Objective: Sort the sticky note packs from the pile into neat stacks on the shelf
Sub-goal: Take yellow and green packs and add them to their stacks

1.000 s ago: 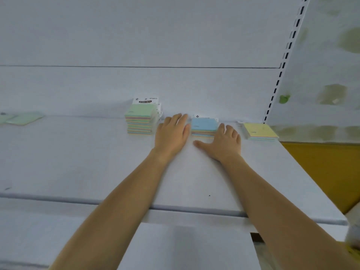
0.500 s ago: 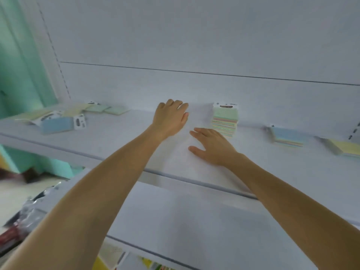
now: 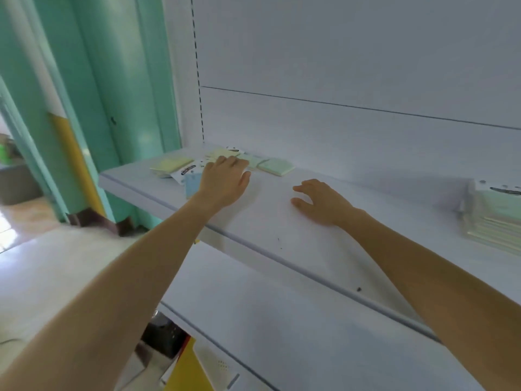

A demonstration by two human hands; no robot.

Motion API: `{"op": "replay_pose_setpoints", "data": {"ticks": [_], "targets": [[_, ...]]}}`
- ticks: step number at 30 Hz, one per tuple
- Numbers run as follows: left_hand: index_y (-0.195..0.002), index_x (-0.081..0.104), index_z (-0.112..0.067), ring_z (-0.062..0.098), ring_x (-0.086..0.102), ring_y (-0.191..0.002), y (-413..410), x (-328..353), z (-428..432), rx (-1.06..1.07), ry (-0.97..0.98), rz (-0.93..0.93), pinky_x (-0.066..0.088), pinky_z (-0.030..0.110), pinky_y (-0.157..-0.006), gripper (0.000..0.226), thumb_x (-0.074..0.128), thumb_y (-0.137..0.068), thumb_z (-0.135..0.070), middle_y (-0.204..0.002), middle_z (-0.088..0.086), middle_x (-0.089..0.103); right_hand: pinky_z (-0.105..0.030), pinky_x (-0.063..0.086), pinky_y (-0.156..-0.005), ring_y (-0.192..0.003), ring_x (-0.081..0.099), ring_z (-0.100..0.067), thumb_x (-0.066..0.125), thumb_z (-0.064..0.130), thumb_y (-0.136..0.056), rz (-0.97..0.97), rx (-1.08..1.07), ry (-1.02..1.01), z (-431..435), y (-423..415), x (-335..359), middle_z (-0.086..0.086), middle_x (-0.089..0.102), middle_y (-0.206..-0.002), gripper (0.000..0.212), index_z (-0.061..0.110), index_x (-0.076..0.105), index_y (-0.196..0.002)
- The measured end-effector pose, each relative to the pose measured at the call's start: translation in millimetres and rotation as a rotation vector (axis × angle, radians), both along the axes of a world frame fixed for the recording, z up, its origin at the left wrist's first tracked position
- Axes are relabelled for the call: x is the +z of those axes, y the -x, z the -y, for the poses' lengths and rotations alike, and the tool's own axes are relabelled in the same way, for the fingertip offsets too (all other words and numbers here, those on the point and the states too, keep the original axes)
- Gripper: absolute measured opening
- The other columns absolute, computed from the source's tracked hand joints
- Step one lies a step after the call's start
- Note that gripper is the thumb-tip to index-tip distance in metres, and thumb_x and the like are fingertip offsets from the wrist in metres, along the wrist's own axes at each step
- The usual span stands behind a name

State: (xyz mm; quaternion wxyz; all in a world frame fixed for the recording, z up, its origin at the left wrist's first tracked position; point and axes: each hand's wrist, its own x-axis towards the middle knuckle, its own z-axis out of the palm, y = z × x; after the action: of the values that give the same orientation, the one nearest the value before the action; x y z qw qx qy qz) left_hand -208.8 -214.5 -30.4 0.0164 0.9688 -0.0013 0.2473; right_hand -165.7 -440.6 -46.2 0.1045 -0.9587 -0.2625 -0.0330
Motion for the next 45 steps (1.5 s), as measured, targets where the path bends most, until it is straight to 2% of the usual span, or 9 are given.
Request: {"op": "replay_pose_setpoints", "data": {"ticks": [8, 18, 25, 30, 33, 37, 39, 41, 45], "targets": [[-0.130, 0.048, -0.016, 0.030, 0.046, -0.122, -46, 16, -74, 0.072, 0.031, -0.029, 0.039, 0.044, -0.098, 0.037, 0.033, -0.097, -0.026, -0.133, 0.010, 0.052, -0.043, 0.032, -0.108, -0.129, 0.038, -0.029, 0.040, 0.039, -0.094, 0.067, -0.020, -0.130, -76, -89, 17, -0.014, 0.044, -0.139, 0.047, 0.013, 0.045, -0.132], [-0.136, 0.041, -0.015, 0.034, 0.047, -0.121, -154, 8, -118, -0.032, 0.193, -0.279, 0.042, 0.043, -0.100, 0.042, 0.036, -0.095, -0.011, -0.137, 0.020, 0.043, -0.043, 0.029, -0.100, -0.124, 0.037, -0.035, 0.038, 0.069, -0.079, -0.036, -0.590, -0.169, -104, -129, -18, -0.016, 0.043, -0.132, 0.073, 0.020, 0.040, -0.133], [-0.141, 0.031, -0.012, 0.030, 0.037, -0.133, -203, 4, -136, 0.022, 0.329, -0.569, 0.033, 0.038, -0.106, 0.063, 0.047, -0.090, -0.045, -0.148, 0.012, 0.036, -0.039, 0.025, -0.107, -0.129, 0.037, -0.031, 0.057, 0.049, -0.079, -0.078, -0.559, -0.381, -99, -134, -17, -0.005, 0.049, -0.138, 0.052, 0.035, 0.046, -0.128], [-0.131, 0.041, -0.004, 0.024, 0.048, -0.107, -218, 11, -134, -0.041, 0.408, -0.535, 0.038, 0.031, -0.084, 0.063, 0.069, -0.080, -0.029, -0.137, 0.015, 0.047, -0.030, 0.036, -0.100, -0.120, 0.043, -0.020, 0.069, 0.024, -0.077, -0.210, -0.479, -0.649, -90, -133, -10, -0.009, 0.046, -0.136, 0.058, 0.028, 0.046, -0.131], [-0.137, 0.036, -0.007, 0.027, 0.046, -0.118, -221, 18, -132, -0.078, 0.491, -0.523, 0.042, 0.034, -0.093, 0.071, 0.073, -0.077, -0.021, -0.143, 0.015, 0.039, -0.021, 0.033, -0.087, -0.114, 0.044, -0.018, 0.068, 0.008, -0.077, -0.234, -0.429, -0.726, -89, -130, -4, -0.010, 0.045, -0.135, 0.060, 0.021, 0.046, -0.132], [-0.141, 0.033, -0.021, 0.031, 0.038, -0.130, -222, 20, -131, -0.114, 0.604, -0.475, 0.037, 0.033, -0.104, 0.068, 0.063, -0.081, -0.005, -0.147, 0.016, 0.025, -0.015, 0.025, -0.096, -0.132, 0.033, -0.023, 0.066, 0.002, -0.077, -0.080, -0.419, -0.687, -93, -125, -9, -0.013, 0.035, -0.143, 0.059, 0.015, 0.048, -0.131], [-0.138, 0.038, -0.020, 0.031, 0.040, -0.127, -221, 19, -131, -0.179, 0.655, -0.431, 0.039, 0.032, -0.099, 0.060, 0.048, -0.085, 0.004, -0.145, 0.015, 0.030, -0.011, 0.017, -0.098, -0.137, 0.025, -0.023, 0.065, 0.000, -0.077, 0.000, -0.430, -0.652, -94, -123, -11, -0.016, 0.025, -0.146, 0.056, 0.012, 0.049, -0.130], [-0.135, 0.043, -0.016, 0.031, 0.042, -0.125, -219, 19, -131, -0.242, 0.731, -0.361, 0.041, 0.031, -0.090, 0.057, 0.037, -0.084, 0.010, -0.142, 0.015, 0.036, -0.002, 0.020, -0.088, -0.135, 0.028, -0.023, 0.061, -0.006, -0.076, 0.057, -0.442, -0.689, -92, -121, -12, -0.017, 0.023, -0.146, 0.053, 0.009, 0.053, -0.126], [-0.132, 0.045, -0.017, 0.022, 0.046, -0.096, -213, 19, -134, -0.320, 0.889, -0.253, 0.037, 0.020, -0.057, 0.062, 0.030, -0.080, 0.013, -0.132, 0.015, 0.045, -0.003, 0.027, -0.073, -0.121, 0.044, -0.024, 0.058, -0.006, -0.074, 0.074, -0.480, -0.716, -91, -121, -10, -0.017, 0.040, -0.136, 0.051, 0.013, 0.057, -0.121]]}}
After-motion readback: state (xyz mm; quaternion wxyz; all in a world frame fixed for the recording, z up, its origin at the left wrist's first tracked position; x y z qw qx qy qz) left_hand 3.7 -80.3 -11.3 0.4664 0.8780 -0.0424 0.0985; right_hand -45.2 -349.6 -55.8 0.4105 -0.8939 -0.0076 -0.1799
